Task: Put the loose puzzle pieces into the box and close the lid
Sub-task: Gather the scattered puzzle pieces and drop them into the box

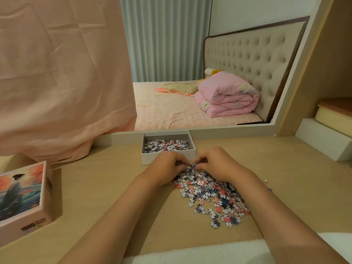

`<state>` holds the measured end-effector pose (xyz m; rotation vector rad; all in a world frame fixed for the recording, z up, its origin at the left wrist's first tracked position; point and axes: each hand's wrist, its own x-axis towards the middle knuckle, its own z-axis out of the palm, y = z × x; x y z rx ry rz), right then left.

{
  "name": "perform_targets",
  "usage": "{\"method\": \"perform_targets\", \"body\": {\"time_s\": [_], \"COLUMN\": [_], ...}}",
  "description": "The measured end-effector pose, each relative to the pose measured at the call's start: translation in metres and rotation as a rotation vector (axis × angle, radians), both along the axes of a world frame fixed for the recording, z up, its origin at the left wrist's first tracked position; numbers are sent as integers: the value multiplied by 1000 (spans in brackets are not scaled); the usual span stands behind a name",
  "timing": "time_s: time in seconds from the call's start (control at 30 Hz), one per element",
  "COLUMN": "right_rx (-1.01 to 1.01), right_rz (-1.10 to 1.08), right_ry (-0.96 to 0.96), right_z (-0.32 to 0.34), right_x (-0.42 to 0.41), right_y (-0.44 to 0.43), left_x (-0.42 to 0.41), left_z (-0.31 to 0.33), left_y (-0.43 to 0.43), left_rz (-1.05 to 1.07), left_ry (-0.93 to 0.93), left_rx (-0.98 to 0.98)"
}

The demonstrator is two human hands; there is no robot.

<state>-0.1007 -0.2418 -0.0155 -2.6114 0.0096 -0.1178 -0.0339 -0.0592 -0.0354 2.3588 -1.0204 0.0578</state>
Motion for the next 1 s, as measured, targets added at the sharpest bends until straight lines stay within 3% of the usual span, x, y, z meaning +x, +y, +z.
{"method": "perform_targets", "body": {"time_s": [0.2,0.37,0.47,0.6,0.8,1.0], "right_rx": [157,96,41,-43,9,65], "right_rz": [-45,-63,-36,6,-7,-41], "right_ry": [-142,-254,-186,-38,-183,-180], "right_z": [26,41,37,24,35,40], "right_x": [25,65,83,92,69,21], "right_y": [11,31,45,48,39,17], "left_x": [26,52,59,63,49,12], "left_z": [29,24,15,7,21,33], "left_y": [13,34,41,46,39,14], "left_rz": [108,270,306,275,206,-12], "left_ry": [-22,-139,-127,-87,-159,20], "left_rx": [-173,-90,-38,-9,-101,-19]}}
